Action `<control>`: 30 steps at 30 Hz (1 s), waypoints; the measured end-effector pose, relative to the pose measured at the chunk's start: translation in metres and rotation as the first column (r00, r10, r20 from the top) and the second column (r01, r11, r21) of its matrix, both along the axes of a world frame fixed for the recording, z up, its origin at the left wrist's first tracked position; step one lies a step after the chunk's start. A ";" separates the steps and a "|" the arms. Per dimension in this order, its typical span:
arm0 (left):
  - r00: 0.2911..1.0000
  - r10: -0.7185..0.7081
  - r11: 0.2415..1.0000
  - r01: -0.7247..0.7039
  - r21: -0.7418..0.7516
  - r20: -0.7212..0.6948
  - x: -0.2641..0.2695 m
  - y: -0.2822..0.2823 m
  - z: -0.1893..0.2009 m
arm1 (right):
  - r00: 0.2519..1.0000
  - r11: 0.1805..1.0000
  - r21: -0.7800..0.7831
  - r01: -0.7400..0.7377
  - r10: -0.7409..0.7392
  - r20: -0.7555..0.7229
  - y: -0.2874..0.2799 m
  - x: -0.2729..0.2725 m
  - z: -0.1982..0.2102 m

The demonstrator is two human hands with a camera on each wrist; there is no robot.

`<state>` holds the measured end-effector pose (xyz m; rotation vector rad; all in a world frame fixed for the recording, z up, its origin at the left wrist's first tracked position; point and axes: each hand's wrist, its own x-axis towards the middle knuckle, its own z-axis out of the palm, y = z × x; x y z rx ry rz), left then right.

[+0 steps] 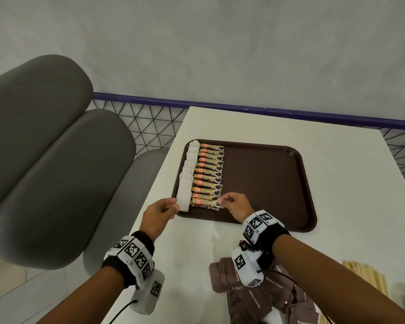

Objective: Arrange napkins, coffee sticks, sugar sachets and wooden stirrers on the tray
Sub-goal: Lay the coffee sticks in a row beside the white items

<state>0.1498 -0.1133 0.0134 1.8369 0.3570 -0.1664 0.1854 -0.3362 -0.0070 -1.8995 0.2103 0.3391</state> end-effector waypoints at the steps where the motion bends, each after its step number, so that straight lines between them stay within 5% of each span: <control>1: 1.000 0.001 1.000 -0.001 0.000 -0.007 -0.001 0.002 -0.002 | 1.000 1.000 -0.014 -0.004 0.004 -0.015 0.001 0.000 -0.002; 22: 0.985 -0.126 0.990 0.132 0.041 -0.117 -0.019 0.009 -0.011 | 0.993 0.943 -0.330 0.038 -0.071 -0.089 0.016 0.001 -0.021; 30: 0.917 -0.324 0.940 0.339 0.027 -0.234 -0.034 0.001 -0.013 | 0.996 0.965 -0.259 0.042 -0.020 0.087 -0.013 -0.021 0.007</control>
